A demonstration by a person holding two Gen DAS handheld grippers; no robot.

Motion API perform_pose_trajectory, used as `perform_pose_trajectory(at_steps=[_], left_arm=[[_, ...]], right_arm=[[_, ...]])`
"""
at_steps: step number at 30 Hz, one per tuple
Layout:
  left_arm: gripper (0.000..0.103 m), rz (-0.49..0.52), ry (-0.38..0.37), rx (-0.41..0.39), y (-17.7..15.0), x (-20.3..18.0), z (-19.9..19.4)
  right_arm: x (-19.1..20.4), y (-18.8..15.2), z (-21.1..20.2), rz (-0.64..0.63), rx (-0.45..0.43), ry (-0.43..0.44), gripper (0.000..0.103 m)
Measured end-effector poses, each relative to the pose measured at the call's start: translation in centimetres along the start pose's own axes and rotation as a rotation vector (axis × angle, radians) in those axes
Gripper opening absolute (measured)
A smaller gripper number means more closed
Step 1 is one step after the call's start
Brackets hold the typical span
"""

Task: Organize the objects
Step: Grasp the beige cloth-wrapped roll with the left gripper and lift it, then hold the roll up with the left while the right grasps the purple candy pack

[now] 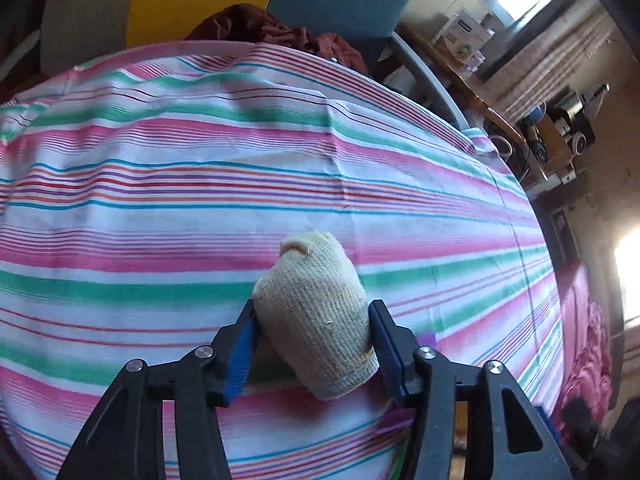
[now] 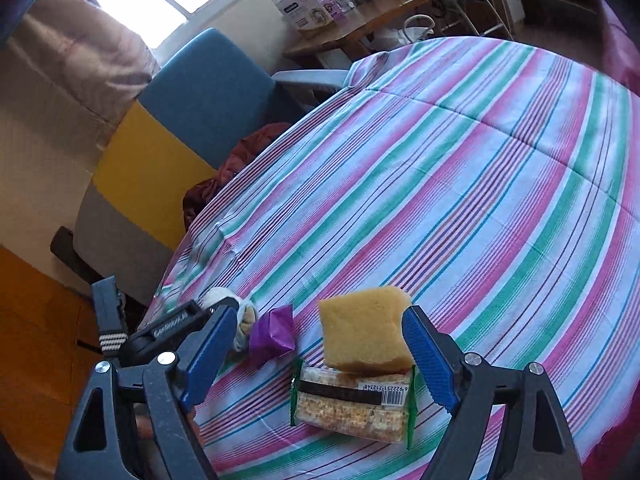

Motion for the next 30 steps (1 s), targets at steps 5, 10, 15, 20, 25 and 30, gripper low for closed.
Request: perform_pose_trajectory(at_steps=[5, 10, 15, 20, 25, 30], left_arm=[[0.053, 0.109, 0.051, -0.049, -4.6, 1.7, -3.2], [0.053, 0.206, 0.084, -0.083, -10.1, 2.9, -6.6], [0.053, 0.268, 0.079, -0.098, -15.2, 3.8, -9.1], [0.053, 0.289, 0.057, -0.138, -18.7, 4.8, -11.8], [0.053, 0.310, 0.043, -0.172, -20.6, 5.5, -13.9], [0.053, 0.287, 0.025, -0.194, -21.4, 6.3, -15.1]], right_arm=[[0.8, -0.3, 0.5, -0.052, 0.016, -0.010, 0.085], [2.4, -0.9, 1.3, -0.144, 0.046, -0.012, 0.085], [4.5, -2.2, 2.1, -0.283, 0.067, -0.053, 0.083], [6.2, -3.7, 3.3, -0.410, 0.105, -0.104, 0.081], [8.2, -4.4, 5.1, -0.564, 0.143, -0.191, 0.079], [9.8, -4.0, 8.7, -0.684, 0.211, -0.299, 0.078]])
Point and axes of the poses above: each gripper's, at about its wrist camera, not at the fingertips, and z roughly the way its jaws point, x to its left, y to its top, the point moved 2 cm from there along z, roughly the way its jaws point, and after that the axes turned 7 degrees about x, right-handed, at the moved point
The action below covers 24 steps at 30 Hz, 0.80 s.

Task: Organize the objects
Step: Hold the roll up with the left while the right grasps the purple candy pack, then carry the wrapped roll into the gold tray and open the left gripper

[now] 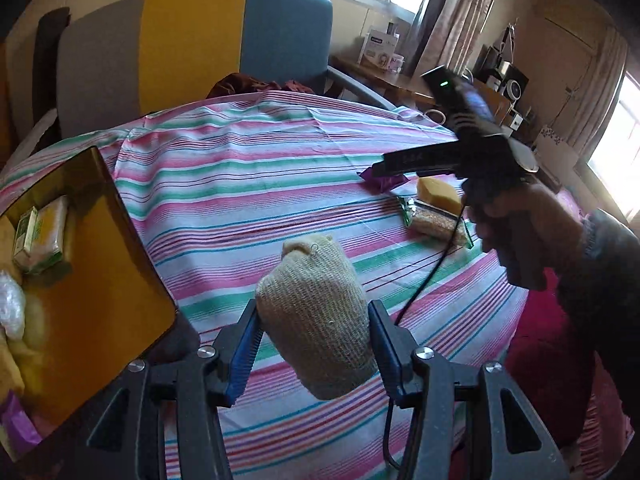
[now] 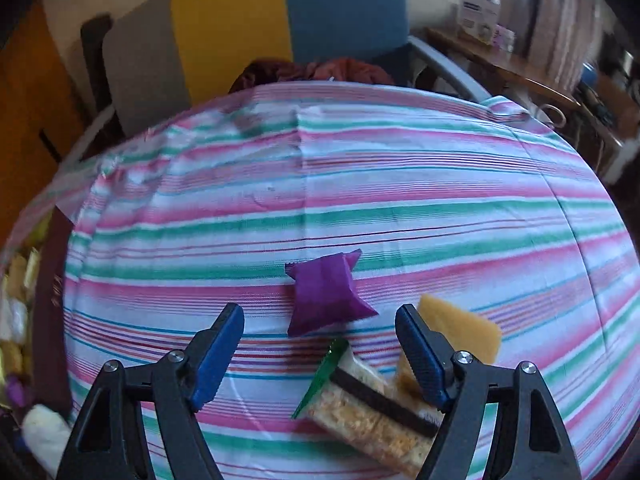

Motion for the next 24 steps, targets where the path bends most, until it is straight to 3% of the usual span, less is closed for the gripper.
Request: perform_pose_trajectory(at_steps=[3, 5, 6, 12, 16, 21, 22, 24], left_arm=[[0.053, -0.012, 0.000, -0.008, -0.4, 0.4, -0.5], [0.053, -0.020, 0.005, -0.016, -0.5, 0.8, -0.9], [0.053, -0.025, 0.009, -0.021, -0.8, 1.1, -1.2], [0.053, -0.087, 0.029, -0.043, -1.4, 3.3, -2.4], [0.053, -0.133, 0.056, -0.060, -1.9, 4.7, -3.4], [0.053, -0.187, 0.121, -0.100, -3.0, 6.7, -5.6], [0.053, -0.202, 0.145, -0.106, -3.3, 7.1, -6.0], [0.053, -0.229, 0.195, -0.121, -3.8, 8.0, -6.8]], right_arm=[[0.5, 0.9, 2.2, -0.038, 0.063, -0.071, 0.077], [0.5, 1.1, 3.4, -0.047, 0.092, -0.106, 0.056], [0.5, 1.1, 3.7, -0.040, 0.101, -0.118, 0.051], [3.7, -1.3, 2.0, -0.056, 0.059, 0.038, 0.050], [7.8, -3.8, 0.5, -0.148, 0.054, 0.162, 0.050], [11.2, -6.8, 0.9, -0.257, 0.036, 0.145, 0.050], [11.5, -7.0, 0.9, -0.275, 0.017, 0.135, 0.040], [11.7, -7.1, 0.8, -0.289, 0.008, 0.134, 0.034]])
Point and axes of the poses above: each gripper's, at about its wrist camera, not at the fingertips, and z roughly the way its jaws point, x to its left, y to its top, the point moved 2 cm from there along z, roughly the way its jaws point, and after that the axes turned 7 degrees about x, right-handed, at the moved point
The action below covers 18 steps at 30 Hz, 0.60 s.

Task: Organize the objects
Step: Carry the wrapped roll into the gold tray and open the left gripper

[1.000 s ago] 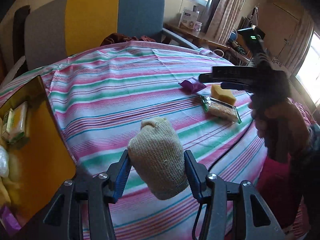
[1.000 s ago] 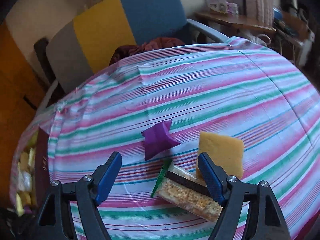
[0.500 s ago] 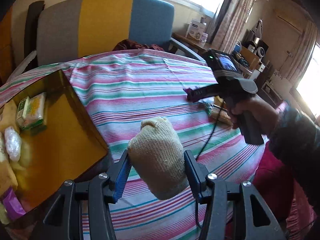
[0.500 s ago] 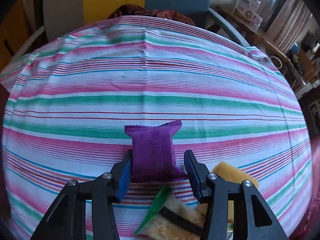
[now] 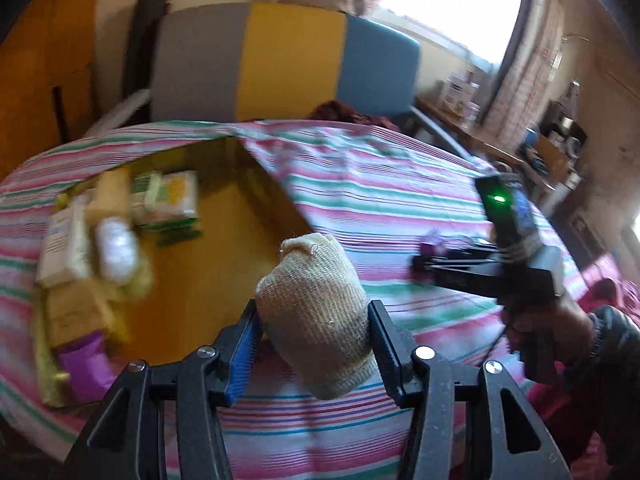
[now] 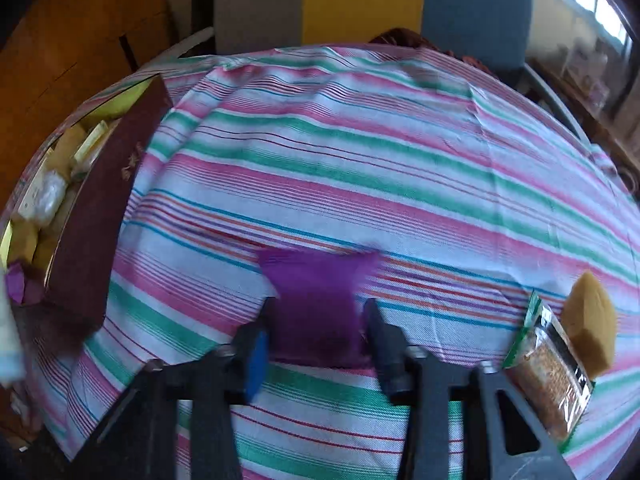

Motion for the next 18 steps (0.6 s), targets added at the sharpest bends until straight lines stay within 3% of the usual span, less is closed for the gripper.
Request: perform_pose_trajectory(at_steps=[8, 10, 11, 13, 18], left_arm=[[0.053, -0.074, 0.075, -0.020, -1.3, 3.8, -1.8], [0.053, -0.088, 0.078, -0.015, -1.8, 4.5, -2.0], [0.053, -0.095, 0.079, -0.011, -1.9, 4.7, -2.0], [0.053, -0.099, 0.080, -0.008, -2.1, 4.8, -2.0], [0.053, -0.104, 0.076, -0.003, -2.3, 4.9, -1.8]], right_arm=[[-0.2, 0.1, -0.2, 0.016, -0.004, 0.034, 0.035], [-0.3, 0.3, 0.0, 0.029, -0.002, 0.062, 0.040], [-0.4, 0.4, -0.1, 0.045, 0.002, 0.094, 0.044], [-0.8, 0.5, -0.3, 0.089, 0.005, 0.148, 0.070], [-1.4, 0.7, -1.3, 0.116, -0.023, 0.193, 0.082]])
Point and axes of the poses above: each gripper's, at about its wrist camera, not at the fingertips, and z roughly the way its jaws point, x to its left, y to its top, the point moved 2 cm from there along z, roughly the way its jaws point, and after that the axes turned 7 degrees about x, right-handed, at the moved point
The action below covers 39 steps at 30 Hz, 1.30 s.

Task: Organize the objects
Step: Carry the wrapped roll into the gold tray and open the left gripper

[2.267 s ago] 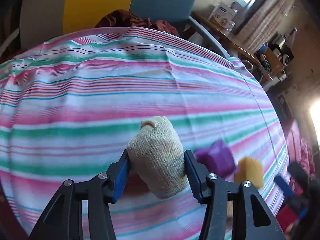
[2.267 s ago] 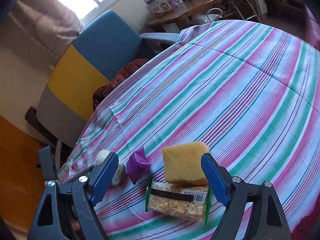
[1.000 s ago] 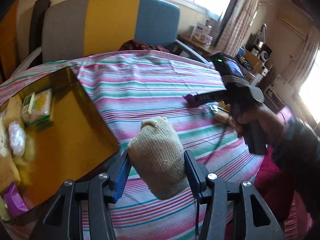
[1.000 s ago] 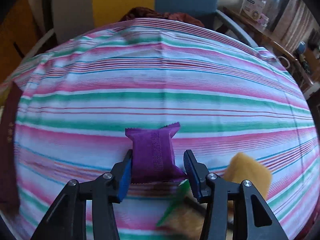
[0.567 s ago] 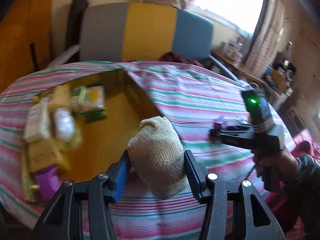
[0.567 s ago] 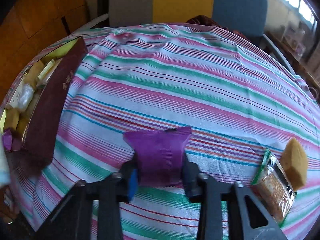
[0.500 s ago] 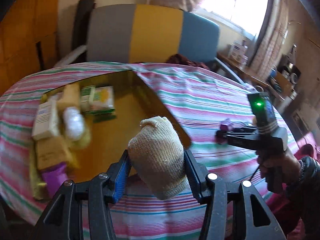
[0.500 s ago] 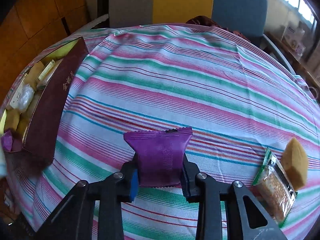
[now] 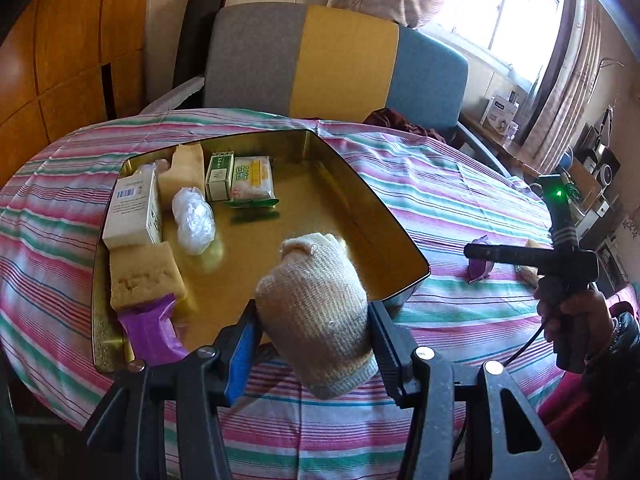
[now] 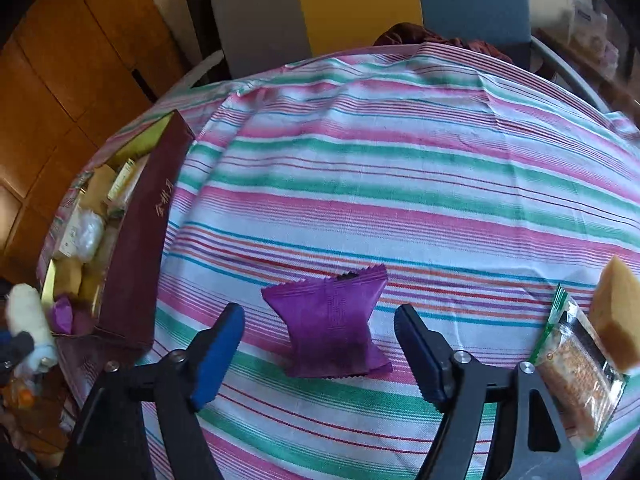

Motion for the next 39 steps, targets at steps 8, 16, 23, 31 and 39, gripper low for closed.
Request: perform_pose_trajectory(at_steps=[8, 16, 23, 31, 39], left_arm=[[0.053, 0.007, -0.010, 0.019, -0.1, -0.4, 0.6], [0.053, 0.006, -0.010, 0.019, -0.2, -0.5, 0.7], [0.053, 0.002, 0.013, 0.006, -0.1, -0.3, 0.3], [0.053, 0.013, 0.055, -0.006, 0.1, -0.2, 0.1], [0.053, 0.043, 0.143, -0.047, 0.8, -0.1, -0.8]], right_arm=[[-0.5, 0.5, -0.5, 0.003, -0.010, -0.007, 0.086], [0.7, 0.1, 0.8, -0.087, 0.009, -0.065, 0.075], [1.0, -0.2, 1.7, -0.132, 0.026, -0.125, 0.033], [0.8, -0.1, 1.6, -0.119, 0.027, -0.128, 0.033], [0.8, -0.1, 1.5, -0.125, 0.023, -0.136, 0.033]])
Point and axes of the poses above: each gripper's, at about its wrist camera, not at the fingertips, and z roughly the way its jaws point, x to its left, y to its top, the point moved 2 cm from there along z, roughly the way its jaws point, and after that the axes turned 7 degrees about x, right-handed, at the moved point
